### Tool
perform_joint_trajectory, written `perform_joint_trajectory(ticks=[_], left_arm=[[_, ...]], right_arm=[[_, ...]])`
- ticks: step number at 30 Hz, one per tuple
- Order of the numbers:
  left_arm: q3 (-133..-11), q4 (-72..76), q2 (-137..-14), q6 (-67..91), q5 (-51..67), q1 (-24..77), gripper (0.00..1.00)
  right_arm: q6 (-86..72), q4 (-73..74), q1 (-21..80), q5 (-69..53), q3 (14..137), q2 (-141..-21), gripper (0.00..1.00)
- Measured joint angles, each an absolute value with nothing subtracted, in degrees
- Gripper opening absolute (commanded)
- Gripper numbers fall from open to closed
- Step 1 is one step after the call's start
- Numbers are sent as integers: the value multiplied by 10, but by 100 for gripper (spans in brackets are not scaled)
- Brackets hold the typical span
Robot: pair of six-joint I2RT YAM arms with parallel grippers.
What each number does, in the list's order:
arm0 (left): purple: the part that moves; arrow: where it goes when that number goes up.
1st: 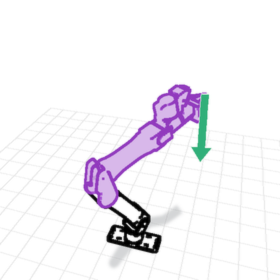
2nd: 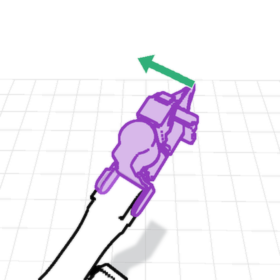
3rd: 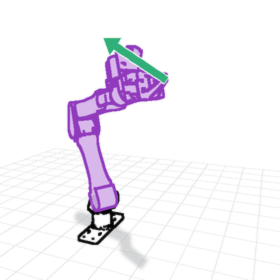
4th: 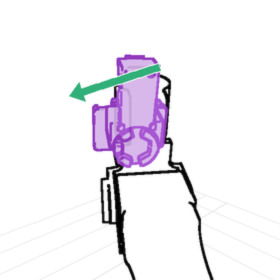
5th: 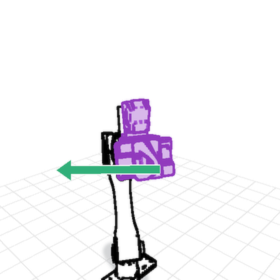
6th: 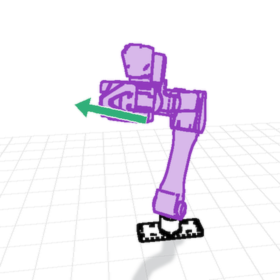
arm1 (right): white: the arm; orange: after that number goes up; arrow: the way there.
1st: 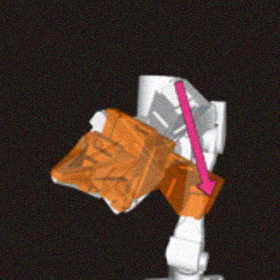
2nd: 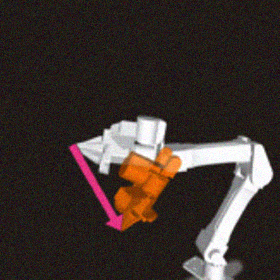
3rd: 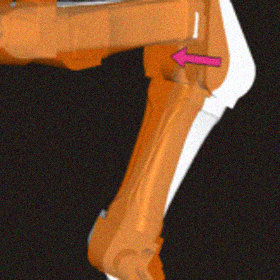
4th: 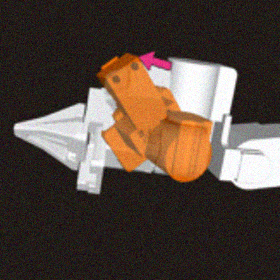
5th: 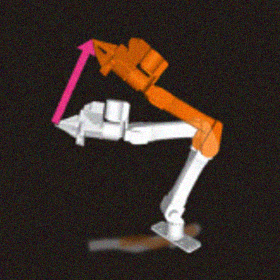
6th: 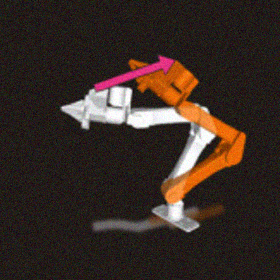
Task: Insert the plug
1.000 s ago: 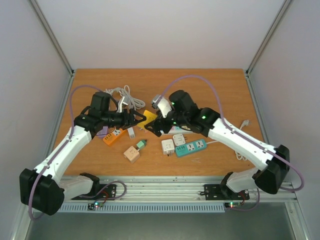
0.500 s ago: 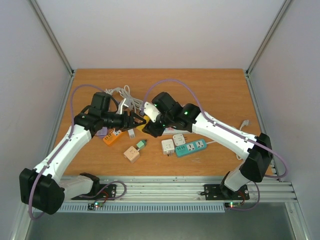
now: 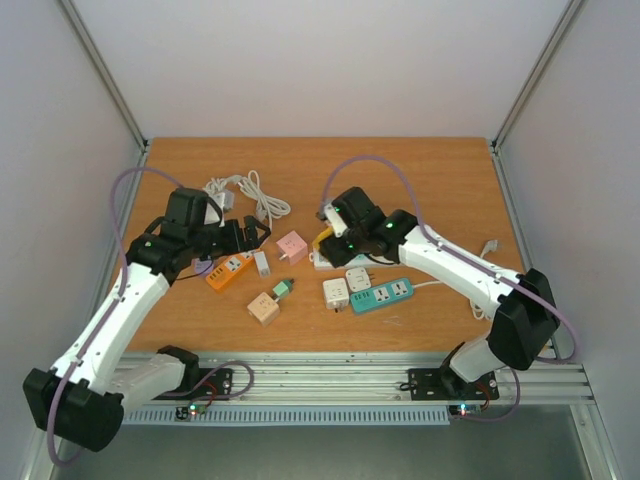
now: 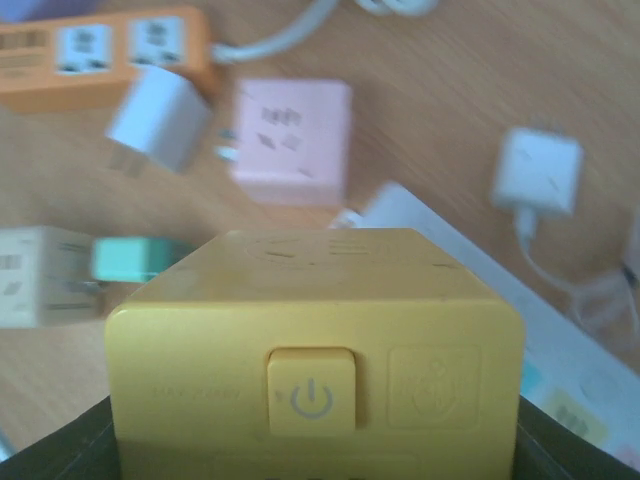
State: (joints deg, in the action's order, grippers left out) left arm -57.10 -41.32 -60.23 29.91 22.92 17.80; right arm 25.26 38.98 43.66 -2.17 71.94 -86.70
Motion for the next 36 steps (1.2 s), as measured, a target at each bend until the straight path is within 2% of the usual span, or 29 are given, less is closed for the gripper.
perform_joint_trajectory(ticks=[5,14,36], left_arm=[[-571,-419,-578,278,183,177,99],[-534,-417,-554,248,164,177,99],[-530,-418,-531,227,99,177,99]], right_arm=[[170,403,337,2,661,-829,38],[62,478,176,18,636,-814,37],[62,493,162,40,636,-882,37]])
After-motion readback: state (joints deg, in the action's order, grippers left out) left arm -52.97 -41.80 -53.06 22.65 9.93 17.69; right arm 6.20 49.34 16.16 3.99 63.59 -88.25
